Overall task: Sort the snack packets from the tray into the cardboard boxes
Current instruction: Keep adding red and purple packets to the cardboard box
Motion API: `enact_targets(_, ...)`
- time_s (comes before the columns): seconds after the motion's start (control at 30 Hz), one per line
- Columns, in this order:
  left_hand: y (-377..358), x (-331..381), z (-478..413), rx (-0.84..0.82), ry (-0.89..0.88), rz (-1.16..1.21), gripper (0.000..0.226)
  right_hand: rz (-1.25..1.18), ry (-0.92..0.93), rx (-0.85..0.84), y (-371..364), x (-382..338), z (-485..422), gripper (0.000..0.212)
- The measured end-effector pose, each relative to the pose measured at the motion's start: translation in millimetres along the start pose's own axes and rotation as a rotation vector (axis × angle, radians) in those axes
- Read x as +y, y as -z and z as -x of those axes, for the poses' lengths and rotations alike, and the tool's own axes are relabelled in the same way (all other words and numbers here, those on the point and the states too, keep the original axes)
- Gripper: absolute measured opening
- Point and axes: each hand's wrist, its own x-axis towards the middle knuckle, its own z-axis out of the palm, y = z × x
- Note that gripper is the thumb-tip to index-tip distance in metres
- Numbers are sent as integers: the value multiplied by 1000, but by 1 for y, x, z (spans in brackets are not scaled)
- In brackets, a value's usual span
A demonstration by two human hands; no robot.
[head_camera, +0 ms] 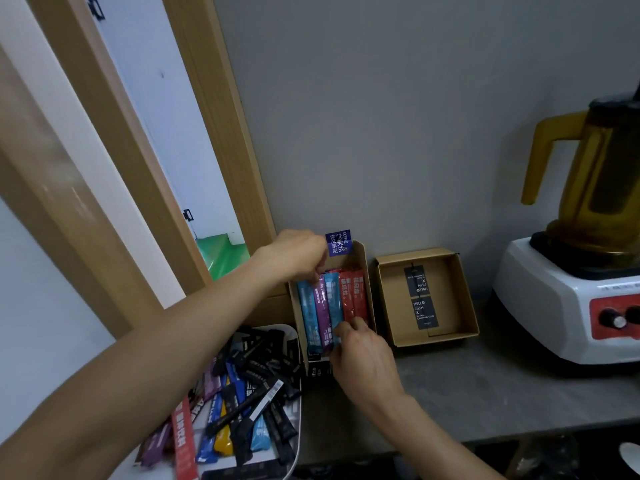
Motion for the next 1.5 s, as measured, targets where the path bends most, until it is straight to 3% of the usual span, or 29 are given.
enact_targets(0.43,-14,2,-4,22,39,-15,28,-12,-4,3,-1,3,0,43)
enact_targets(0.6,0,-4,1,-17,-10,130,18,-208,-71,39,-5,4,-3,44)
enact_targets(0.8,38,-25,26,-31,-13,446,7,-742,-225,65,-2,-2,-11,61)
enact_targets(0.97,42,-31,66,116,3,699,9,-1665,-476,-99,18,-12,-17,47)
enact_targets(1.1,22,-31,77,192,102,742,13,-2045,-486,-119,44,-15,-24,30)
enact_targets(1.2,15,-33,77,213,148,706,14,-2056,-403,-95,54,-16,-29,31)
enact_targets(1.37,16,-23,72,153,120,584,23,-1885,-340,134,60,-18,-37,19)
enact_targets(1.5,23,-18,64,123,131,299,32,-1613,-357,226,58,-15,-35,14)
